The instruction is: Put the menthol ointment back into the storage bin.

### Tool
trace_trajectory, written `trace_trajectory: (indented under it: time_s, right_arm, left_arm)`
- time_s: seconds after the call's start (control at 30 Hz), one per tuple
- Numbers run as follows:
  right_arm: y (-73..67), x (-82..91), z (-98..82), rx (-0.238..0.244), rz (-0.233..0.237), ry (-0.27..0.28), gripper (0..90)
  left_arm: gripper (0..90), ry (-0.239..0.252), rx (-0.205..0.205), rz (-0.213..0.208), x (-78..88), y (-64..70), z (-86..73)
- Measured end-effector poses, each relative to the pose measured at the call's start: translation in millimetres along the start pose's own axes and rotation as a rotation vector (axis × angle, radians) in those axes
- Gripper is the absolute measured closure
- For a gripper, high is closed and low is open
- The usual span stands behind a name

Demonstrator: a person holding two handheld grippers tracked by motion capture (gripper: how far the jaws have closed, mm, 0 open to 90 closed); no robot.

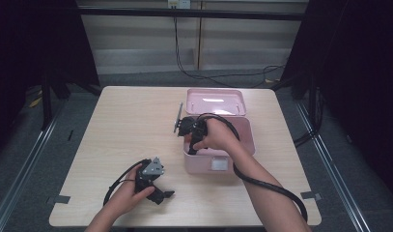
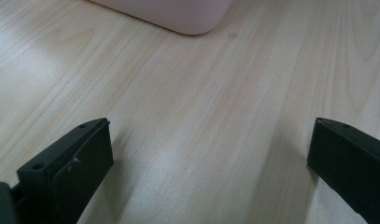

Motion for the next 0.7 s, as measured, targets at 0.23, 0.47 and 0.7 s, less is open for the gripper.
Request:
trace_trajectory:
  time_s: [0.23, 0.47, 0.7]
  right_arm:
    - [1.8, 4.0, -3.8, -0.015, 0.006, -0.007, 32.8]
    - [3.7, 14.9, -8.0, -0.023, 0.009, 0.003, 28.6]
    - [6.2, 23.9, -14.6, -0.025, 0.004, 0.013, 25.0]
  left_arm:
    - [0.0, 0.001, -0.001, 0.000, -0.1, -0.1, 0.0]
    - [0.0, -0.001, 0.000, 0.000, 0.1, 0.0, 0.0]
    - [0.0, 0.000, 0.000, 0.001, 0.1, 0.0, 0.0]
Point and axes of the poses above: each handheld gripper's, and its own axes: x roughly backward along the jaws, z roughly out of its top, y roughly to its right, the point moved 2 cm from there along -x, roughly forward along the jaws, and after that the axes turned 13 degrees about -x, right-handed, at the moved point
